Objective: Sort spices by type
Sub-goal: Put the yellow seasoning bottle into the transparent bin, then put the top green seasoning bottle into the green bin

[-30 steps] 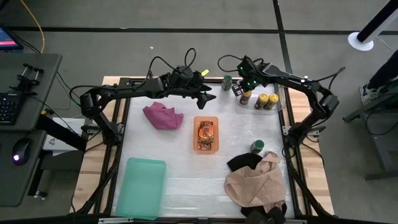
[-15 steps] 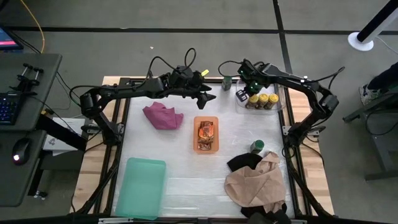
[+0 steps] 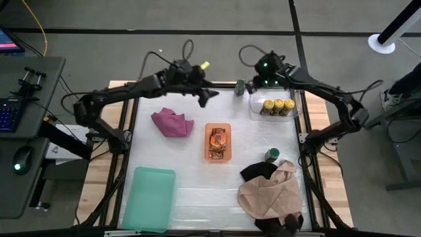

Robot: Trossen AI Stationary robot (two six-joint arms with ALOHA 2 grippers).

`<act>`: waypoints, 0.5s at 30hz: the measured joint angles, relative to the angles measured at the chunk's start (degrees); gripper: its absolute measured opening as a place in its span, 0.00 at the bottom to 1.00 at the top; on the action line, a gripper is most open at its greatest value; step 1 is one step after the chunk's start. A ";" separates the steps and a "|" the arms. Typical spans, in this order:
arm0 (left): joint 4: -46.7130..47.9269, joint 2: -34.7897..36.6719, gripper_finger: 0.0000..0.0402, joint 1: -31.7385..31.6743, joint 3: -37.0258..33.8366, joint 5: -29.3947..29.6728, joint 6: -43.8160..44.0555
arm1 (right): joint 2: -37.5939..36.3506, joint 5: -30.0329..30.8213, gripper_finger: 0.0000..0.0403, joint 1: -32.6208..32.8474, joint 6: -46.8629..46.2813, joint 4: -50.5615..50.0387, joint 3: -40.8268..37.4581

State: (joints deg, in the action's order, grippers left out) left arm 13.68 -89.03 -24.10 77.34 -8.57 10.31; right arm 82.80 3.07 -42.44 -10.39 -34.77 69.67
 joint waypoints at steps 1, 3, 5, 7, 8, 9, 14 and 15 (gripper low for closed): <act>1.61 1.21 0.63 -0.61 0.00 0.08 -0.72 | -0.13 -2.05 0.00 -0.05 0.09 3.10 0.04; 3.58 3.19 0.63 -1.48 0.00 0.03 -2.14 | 0.37 -6.08 0.00 -0.30 -0.15 8.44 0.07; 4.64 4.81 0.63 -2.18 0.00 0.00 -2.43 | 2.31 -7.43 0.01 -0.37 -1.77 12.35 0.10; 4.78 5.78 0.63 -2.58 0.00 -0.07 -1.95 | 5.25 -8.74 0.07 -0.43 -2.65 13.23 0.33; 4.80 5.98 0.63 -2.62 0.00 -0.05 -1.65 | 7.19 -9.26 0.11 -0.61 -2.63 12.06 1.30; 4.84 6.15 0.63 -2.62 0.00 -0.03 -1.32 | 9.14 -9.42 0.16 -0.68 -2.36 10.79 2.83; 5.89 6.15 0.63 -1.90 0.00 -0.08 0.42 | 19.12 -2.37 0.46 -0.12 3.31 0.40 14.50; 6.34 6.13 0.63 -1.77 0.00 -0.07 0.58 | 21.21 0.55 0.52 0.09 3.95 -2.18 16.90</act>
State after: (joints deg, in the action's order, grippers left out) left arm 20.02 -82.90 -25.87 77.34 -8.65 10.89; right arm 104.01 3.62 -42.35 -6.44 -36.95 86.57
